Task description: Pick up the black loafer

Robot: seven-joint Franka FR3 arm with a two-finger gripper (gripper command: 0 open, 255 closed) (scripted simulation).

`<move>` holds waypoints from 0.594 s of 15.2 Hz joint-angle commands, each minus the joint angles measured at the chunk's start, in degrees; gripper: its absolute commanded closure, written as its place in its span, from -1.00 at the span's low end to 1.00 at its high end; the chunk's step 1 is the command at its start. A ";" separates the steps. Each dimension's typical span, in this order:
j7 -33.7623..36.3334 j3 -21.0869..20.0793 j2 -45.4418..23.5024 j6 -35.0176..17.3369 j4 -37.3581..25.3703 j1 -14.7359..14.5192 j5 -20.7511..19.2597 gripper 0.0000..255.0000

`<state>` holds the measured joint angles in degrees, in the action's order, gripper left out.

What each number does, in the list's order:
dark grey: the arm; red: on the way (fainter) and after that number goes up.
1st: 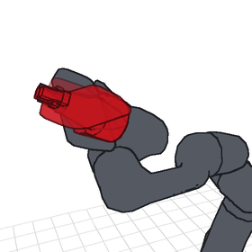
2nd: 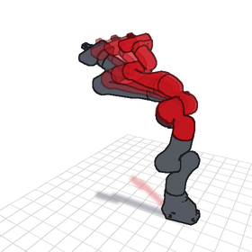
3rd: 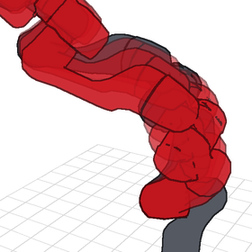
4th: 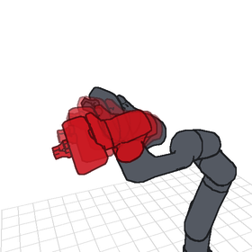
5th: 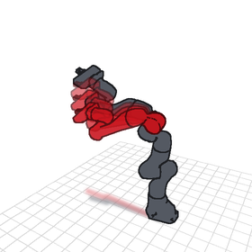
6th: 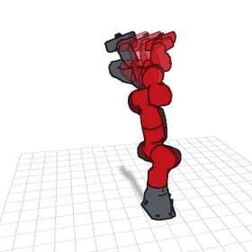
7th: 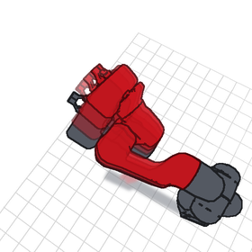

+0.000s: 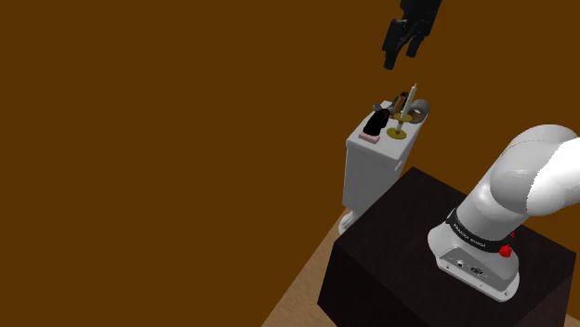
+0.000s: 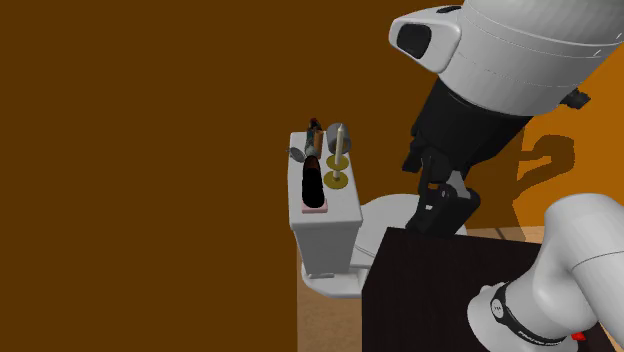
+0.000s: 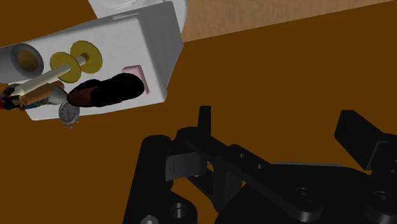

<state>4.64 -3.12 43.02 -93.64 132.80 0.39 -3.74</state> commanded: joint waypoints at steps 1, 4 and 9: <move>0.00 0.00 0.00 0.00 0.00 0.00 0.00 -1.00; -3.44 3.54 -1.40 -3.83 2.13 1.10 -1.45 -1.00; -9.15 9.48 -5.40 -10.39 4.21 2.86 -3.49 -1.00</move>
<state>-3.18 5.08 38.44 -102.89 136.87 2.86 -6.81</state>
